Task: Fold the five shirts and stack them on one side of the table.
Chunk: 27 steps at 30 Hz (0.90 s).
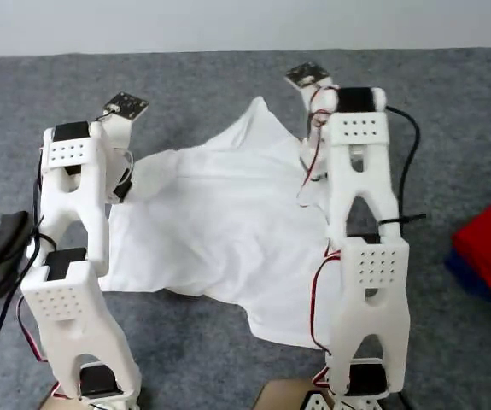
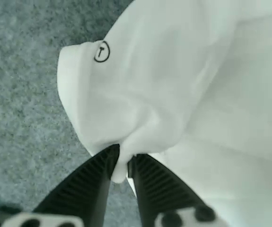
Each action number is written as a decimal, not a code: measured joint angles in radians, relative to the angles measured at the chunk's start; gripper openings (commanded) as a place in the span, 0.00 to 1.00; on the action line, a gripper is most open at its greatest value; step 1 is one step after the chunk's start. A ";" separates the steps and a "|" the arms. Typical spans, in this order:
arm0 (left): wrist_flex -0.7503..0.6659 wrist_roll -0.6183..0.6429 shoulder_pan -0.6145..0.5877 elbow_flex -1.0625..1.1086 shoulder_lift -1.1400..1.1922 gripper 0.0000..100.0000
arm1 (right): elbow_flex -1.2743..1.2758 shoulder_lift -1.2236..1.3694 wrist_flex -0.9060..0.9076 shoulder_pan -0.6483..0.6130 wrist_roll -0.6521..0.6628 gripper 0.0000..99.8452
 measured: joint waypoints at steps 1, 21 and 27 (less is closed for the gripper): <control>0.000 0.000 0.000 0.000 0.000 0.01 | 0.000 0.000 0.000 0.018 0.002 0.01; 0.000 0.000 0.000 0.000 0.000 0.01 | 0.822 -0.491 0.000 0.063 0.066 0.01; 0.000 0.000 0.000 0.000 0.000 0.01 | 0.970 -0.606 -0.005 0.063 0.066 0.08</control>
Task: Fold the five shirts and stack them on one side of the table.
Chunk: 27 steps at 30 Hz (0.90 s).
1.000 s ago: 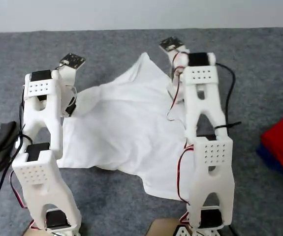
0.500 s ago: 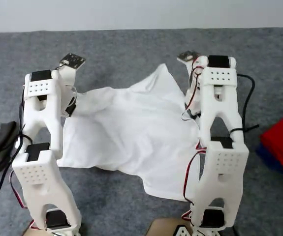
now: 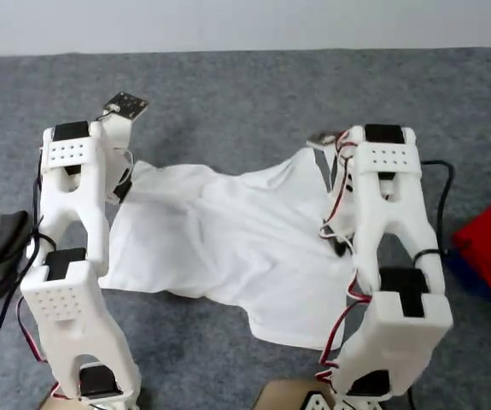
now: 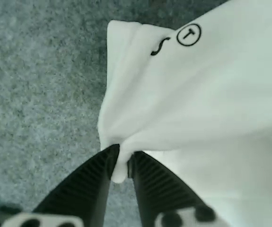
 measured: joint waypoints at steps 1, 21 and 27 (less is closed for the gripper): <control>0.000 0.000 0.000 0.000 0.000 0.01 | 0.000 -0.008 -0.005 0.000 0.000 0.12; 0.000 0.000 0.000 0.000 0.000 0.01 | -0.101 0.133 -0.600 -0.100 -0.049 0.27; 0.000 0.000 0.000 0.000 0.000 0.01 | -0.261 0.358 -0.692 -0.112 -0.049 0.27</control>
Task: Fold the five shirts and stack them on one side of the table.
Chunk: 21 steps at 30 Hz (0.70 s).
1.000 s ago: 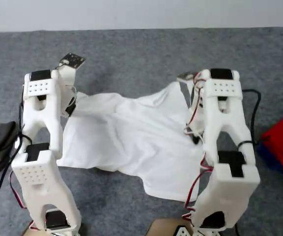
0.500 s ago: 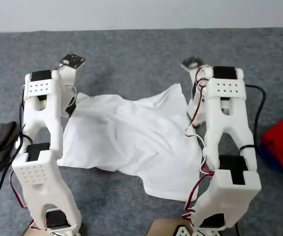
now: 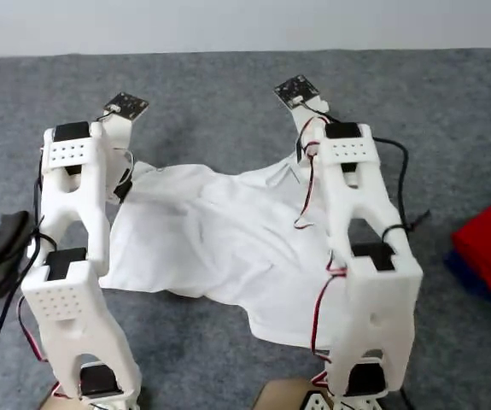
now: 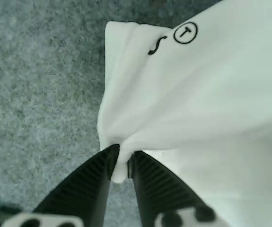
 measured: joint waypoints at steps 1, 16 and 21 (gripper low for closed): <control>0.000 0.000 0.000 0.000 0.000 0.01 | -0.040 0.041 -0.002 0.000 0.000 0.27; -0.017 0.000 0.000 0.000 0.000 0.01 | -0.611 0.454 0.158 -0.002 0.000 0.06; -0.017 0.000 0.000 0.000 0.000 0.01 | -0.761 0.520 0.204 0.005 0.003 0.01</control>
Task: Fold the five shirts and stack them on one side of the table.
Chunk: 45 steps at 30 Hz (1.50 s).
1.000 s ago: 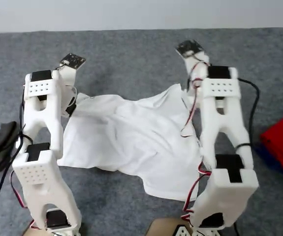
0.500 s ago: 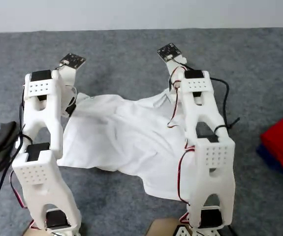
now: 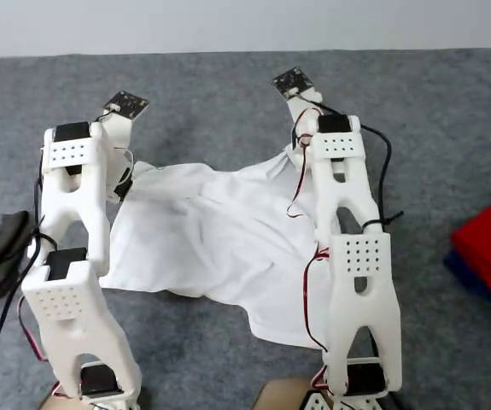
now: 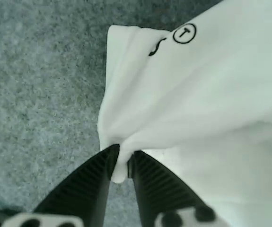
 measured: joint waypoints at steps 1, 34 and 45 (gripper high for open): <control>0.000 0.000 0.000 0.000 0.000 0.01 | -0.029 0.006 0.018 0.000 0.015 0.01; -0.414 0.129 0.009 -0.081 -0.141 0.01 | -0.525 0.012 -0.135 0.078 0.130 0.01; -0.434 0.129 0.071 -0.183 -0.141 0.01 | -0.525 -0.060 -0.160 0.152 0.130 0.01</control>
